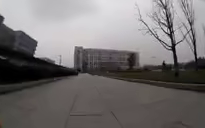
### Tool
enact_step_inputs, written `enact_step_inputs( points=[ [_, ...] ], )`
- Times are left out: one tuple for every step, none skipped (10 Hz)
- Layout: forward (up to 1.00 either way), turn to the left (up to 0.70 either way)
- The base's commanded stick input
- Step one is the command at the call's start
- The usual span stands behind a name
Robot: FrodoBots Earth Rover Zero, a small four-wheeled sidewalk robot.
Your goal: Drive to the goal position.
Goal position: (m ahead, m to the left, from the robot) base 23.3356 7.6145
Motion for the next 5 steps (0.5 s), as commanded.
enact_step_inputs(
  points=[
    [0.7,0.0],
    [0.7,0.0],
    [0.7,0.0],
    [0.7,0.0],
    [0.7,0.0]
  ],
)
